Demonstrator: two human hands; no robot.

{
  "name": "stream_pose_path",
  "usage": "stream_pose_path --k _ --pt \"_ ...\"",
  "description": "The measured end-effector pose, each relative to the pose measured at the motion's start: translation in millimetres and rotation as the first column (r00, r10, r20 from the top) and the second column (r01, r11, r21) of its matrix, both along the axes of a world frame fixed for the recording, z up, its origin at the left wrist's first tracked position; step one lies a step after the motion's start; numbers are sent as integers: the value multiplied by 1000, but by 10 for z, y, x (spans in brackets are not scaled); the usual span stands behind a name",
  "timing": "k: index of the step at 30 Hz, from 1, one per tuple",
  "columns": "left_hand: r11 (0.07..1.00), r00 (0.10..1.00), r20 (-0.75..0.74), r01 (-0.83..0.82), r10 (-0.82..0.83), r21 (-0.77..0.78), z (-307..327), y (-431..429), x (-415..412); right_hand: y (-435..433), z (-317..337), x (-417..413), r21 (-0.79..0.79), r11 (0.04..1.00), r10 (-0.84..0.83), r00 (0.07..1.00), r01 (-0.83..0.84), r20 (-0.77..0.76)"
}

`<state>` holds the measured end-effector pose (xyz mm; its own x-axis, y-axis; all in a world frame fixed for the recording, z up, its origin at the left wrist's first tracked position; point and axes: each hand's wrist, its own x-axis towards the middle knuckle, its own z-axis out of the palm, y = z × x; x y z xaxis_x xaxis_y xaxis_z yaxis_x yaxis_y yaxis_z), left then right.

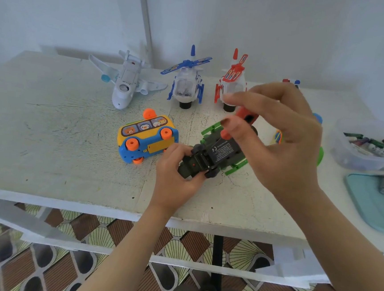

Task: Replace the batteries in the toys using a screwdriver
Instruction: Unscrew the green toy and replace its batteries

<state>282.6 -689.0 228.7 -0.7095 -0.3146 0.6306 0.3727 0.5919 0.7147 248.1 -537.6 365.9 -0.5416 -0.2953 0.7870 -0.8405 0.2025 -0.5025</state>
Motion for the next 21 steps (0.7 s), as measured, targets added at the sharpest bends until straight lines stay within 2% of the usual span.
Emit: stream_pose_path --k 7,12,17,21 --pt "999 1000 -19 25 -25 21 12 1 3 8 45 -15 -12 1000 -24 998 25 63" --pt "1000 1000 0 18 -18 18 -7 -8 -3 41 48 -68 107 994 24 999 -29 48" --pt "1000 1000 -8 20 -20 17 -3 -4 2 31 70 -56 5 1000 -19 997 19 69" --pt "1000 1000 -10 20 -20 20 5 -3 5 25 82 -34 -5 1000 -30 999 30 44"
